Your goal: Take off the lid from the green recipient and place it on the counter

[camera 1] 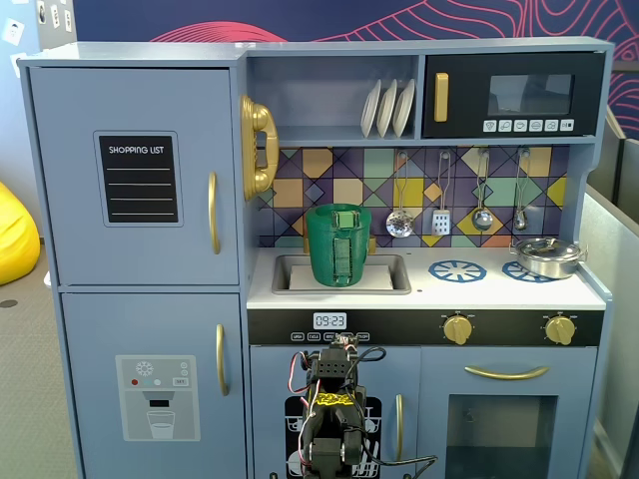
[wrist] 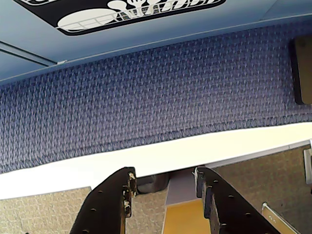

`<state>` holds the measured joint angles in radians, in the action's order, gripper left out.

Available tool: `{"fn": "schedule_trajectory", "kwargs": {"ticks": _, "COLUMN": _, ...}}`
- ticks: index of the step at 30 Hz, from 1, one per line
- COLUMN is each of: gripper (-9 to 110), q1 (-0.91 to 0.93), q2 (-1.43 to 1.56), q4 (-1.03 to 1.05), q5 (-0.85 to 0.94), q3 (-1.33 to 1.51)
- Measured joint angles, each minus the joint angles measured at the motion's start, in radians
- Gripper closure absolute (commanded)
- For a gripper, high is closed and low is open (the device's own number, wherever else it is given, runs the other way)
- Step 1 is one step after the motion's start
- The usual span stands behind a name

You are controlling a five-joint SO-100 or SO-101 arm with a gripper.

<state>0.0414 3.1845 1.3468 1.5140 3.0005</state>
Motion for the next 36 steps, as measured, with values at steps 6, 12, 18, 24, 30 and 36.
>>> {"fn": "schedule_trajectory", "kwargs": {"ticks": 6, "gripper": 101, "q1": 0.009, "q2": 0.0, "q4": 0.0, "q5": 0.0, "q3": 0.0}}
{"fn": "schedule_trajectory", "kwargs": {"ticks": 12, "gripper": 101, "q1": 0.012, "q2": 0.0, "q4": 0.0, "q5": 0.0, "q3": 0.0}}
{"fn": "schedule_trajectory", "kwargs": {"ticks": 18, "gripper": 101, "q1": 0.012, "q2": 0.0, "q4": 0.0, "q5": 0.006, "q3": 0.0}}
{"fn": "schedule_trajectory", "kwargs": {"ticks": 24, "gripper": 101, "q1": 0.057, "q2": -0.003, "q4": -0.061, "q5": 0.081, "q3": -0.035}}
{"fn": "schedule_trajectory", "kwargs": {"ticks": 30, "gripper": 101, "q1": 0.058, "q2": -0.017, "q4": -0.431, "q5": 0.169, "q3": -0.212}}
{"fn": "schedule_trajectory", "kwargs": {"ticks": 36, "gripper": 65, "q1": 0.064, "q2": -0.169, "q4": -0.77, "q5": 0.179, "q3": -0.453}}
